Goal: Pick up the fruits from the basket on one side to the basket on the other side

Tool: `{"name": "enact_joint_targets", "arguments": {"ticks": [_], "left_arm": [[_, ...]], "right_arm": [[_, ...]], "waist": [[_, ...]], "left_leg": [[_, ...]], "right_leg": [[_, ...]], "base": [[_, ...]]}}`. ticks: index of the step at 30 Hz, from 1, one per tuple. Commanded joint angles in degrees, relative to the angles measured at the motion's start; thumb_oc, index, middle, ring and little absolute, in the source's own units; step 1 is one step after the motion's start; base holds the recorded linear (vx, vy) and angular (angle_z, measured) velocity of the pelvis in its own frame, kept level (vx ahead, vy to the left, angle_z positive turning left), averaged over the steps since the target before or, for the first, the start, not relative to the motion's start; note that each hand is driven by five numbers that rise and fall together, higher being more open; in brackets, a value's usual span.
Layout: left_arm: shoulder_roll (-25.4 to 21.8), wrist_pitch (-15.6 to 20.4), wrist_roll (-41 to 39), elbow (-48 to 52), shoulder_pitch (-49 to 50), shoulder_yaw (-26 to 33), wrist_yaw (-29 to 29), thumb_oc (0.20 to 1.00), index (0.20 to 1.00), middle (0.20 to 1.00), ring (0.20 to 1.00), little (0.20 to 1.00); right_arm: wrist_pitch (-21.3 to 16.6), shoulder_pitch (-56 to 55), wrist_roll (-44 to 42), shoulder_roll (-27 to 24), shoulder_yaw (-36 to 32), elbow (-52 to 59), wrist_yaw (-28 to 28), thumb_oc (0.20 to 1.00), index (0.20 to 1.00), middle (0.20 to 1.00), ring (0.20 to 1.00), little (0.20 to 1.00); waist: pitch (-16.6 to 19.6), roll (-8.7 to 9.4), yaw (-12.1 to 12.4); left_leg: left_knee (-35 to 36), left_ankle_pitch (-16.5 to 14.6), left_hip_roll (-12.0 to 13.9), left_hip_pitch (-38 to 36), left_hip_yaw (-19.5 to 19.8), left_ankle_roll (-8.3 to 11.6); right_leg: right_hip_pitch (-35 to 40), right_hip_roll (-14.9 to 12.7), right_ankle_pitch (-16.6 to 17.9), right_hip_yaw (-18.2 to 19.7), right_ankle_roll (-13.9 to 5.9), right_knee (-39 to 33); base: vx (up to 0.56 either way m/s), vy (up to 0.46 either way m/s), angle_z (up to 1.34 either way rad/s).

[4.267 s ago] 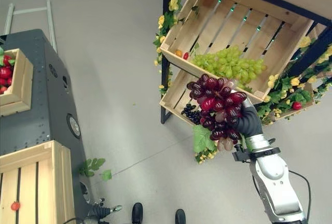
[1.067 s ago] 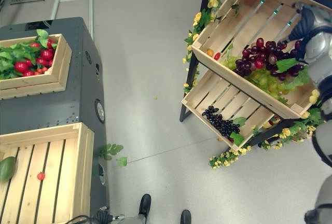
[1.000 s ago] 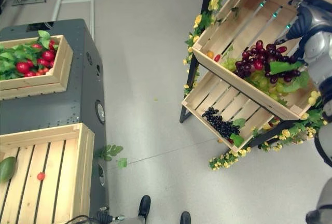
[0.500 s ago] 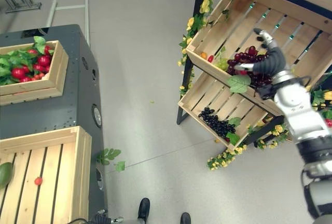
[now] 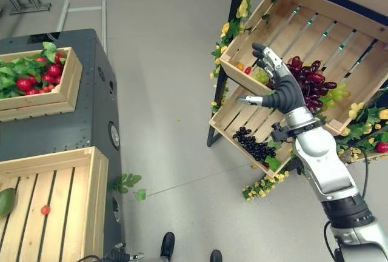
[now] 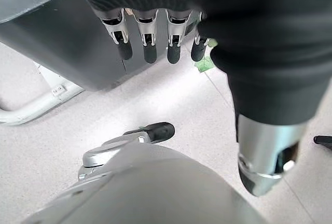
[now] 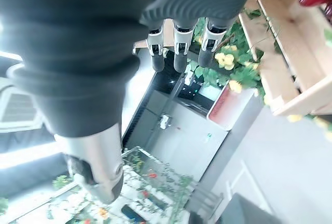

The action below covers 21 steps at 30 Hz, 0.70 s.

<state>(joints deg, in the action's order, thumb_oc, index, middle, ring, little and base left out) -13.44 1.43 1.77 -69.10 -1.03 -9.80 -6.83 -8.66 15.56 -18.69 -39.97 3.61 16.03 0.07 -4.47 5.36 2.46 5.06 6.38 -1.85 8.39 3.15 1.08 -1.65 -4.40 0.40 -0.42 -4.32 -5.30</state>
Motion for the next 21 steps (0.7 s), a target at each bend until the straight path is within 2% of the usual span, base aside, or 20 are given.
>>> {"name": "enact_joint_targets", "arguments": {"ticks": [1,2,6,9,10,11,12,13,18,21], "left_arm": [[3.07,0.91,0.87,-5.29,-1.88,-0.47,-1.30,1.000,1.000,1.000,1.000,1.000],[3.00,0.91,-0.02,-5.16,-2.02,0.52,-1.47,1.000,1.000,1.000,1.000,1.000],[2.67,1.65,-3.65,-5.16,-2.44,3.95,-2.90,1.000,1.000,1.000,1.000,1.000],[3.02,2.33,-5.27,-5.37,-2.14,5.16,-3.30,1.000,1.000,1.000,1.000,1.000],[3.02,2.33,-5.27,-5.37,-2.12,5.15,-3.30,1.000,1.000,1.000,1.000,1.000],[3.12,2.86,-5.52,-4.90,-2.13,4.98,-3.78,1.000,1.000,1.000,1.000,1.000],[3.11,2.86,-5.52,-4.89,-2.11,4.98,-3.78,1.000,1.000,1.000,1.000,1.000],[3.34,3.44,-5.54,-4.22,-1.75,4.30,-3.43,1.000,1.000,1.000,1.000,1.000],[4.36,5.51,-7.95,-2.07,-0.63,3.78,-4.31,1.000,1.000,1.000,1.000,1.000],[4.84,6.11,-9.31,-1.62,-0.60,3.78,-4.43,1.000,1.000,1.000,1.000,1.000]], "right_arm": [[-4.02,-3.19,-0.93,2.78,-2.68,3.73,1.78,1.000,1.000,1.000,1.000,1.000],[-3.89,-4.50,-0.19,3.32,-2.49,4.63,2.40,1.000,1.000,1.000,1.000,1.000],[-4.46,-11.01,1.40,6.69,-3.02,5.74,2.58,1.000,1.000,1.000,1.000,1.000],[-4.62,-17.06,3.35,8.42,-3.81,6.58,2.58,1.000,1.000,1.000,1.000,1.000],[-4.61,-17.08,3.36,8.43,-3.81,6.59,2.58,1.000,1.000,1.000,1.000,1.000],[-4.94,-20.18,5.36,9.21,-4.56,6.86,1.97,1.000,1.000,1.000,1.000,1.000],[-4.94,-20.20,5.36,9.21,-4.56,6.87,1.97,1.000,1.000,1.000,1.000,1.000],[-5.24,-22.95,7.19,9.59,-5.42,7.03,1.36,1.000,1.000,1.000,1.000,1.000],[-4.89,-27.68,7.60,11.36,-2.39,3.40,2.39,1.000,1.000,1.000,1.000,1.000],[-5.10,-27.76,9.68,10.50,-1.23,0.86,1.53,1.000,1.000,1.000,1.000,1.000]], "waist": [[3.06,-0.32,1.52],[2.96,-0.31,1.44],[1.99,-0.84,-0.11],[2.37,-1.38,-0.98],[2.37,-1.37,-1.03],[2.45,-1.85,-2.28],[2.46,-1.85,-2.37],[2.65,-2.03,-3.64],[2.34,-2.58,-4.00],[1.55,-2.80,-3.99]], "left_leg": [[-0.95,-8.71,-2.13,-2.97,0.11,-1.15],[-1.01,-8.64,-2.13,-3.08,0.35,-1.14],[-1.30,-7.54,-2.30,-2.72,2.50,-1.34],[-1.46,-6.65,-2.96,-2.92,7.04,-1.10],[-1.46,-6.65,-2.98,-2.92,7.10,-1.09],[-1.89,-6.29,-3.32,-3.12,10.27,-0.90],[-1.89,-6.28,-3.34,-3.12,10.35,-0.89],[-2.32,-6.15,-3.80,-3.30,12.66,-0.51],[-3.21,-5.53,-3.31,-2.56,15.21,1.12],[-4.22,-5.50,-3.10,-1.72,15.65,1.72]], "right_leg": [[-2.93,-0.59,-0.85,1.71,-3.31,0.68],[-2.81,-0.45,-1.08,1.86,-3.13,1.00],[-3.91,3.21,-4.36,9.69,-1.35,6.11],[-3.82,6.70,-7.40,15.83,0.45,10.71],[-3.83,6.69,-7.44,15.77,0.46,10.76],[-3.64,9.12,-8.86,19.09,1.46,13.04],[-3.65,9.11,-8.90,19.00,1.47,13.09],[-2.81,10.24,-9.55,20.73,2.17,13.26],[-1.17,9.62,-7.71,18.52,2.42,9.31],[-0.46,9.34,-7.33,17.21,2.66,7.84]], "base": [[0.00,0.000,0.00],[0.00,0.000,0.00],[-0.04,0.001,0.23],[0.03,-0.027,0.62],[0.06,-0.100,1.03],[0.03,-0.071,0.78],[0.05,-0.140,1.41],[-0.01,-0.136,1.15],[-0.04,-0.165,0.69],[-0.09,-0.155,0.56]]}}
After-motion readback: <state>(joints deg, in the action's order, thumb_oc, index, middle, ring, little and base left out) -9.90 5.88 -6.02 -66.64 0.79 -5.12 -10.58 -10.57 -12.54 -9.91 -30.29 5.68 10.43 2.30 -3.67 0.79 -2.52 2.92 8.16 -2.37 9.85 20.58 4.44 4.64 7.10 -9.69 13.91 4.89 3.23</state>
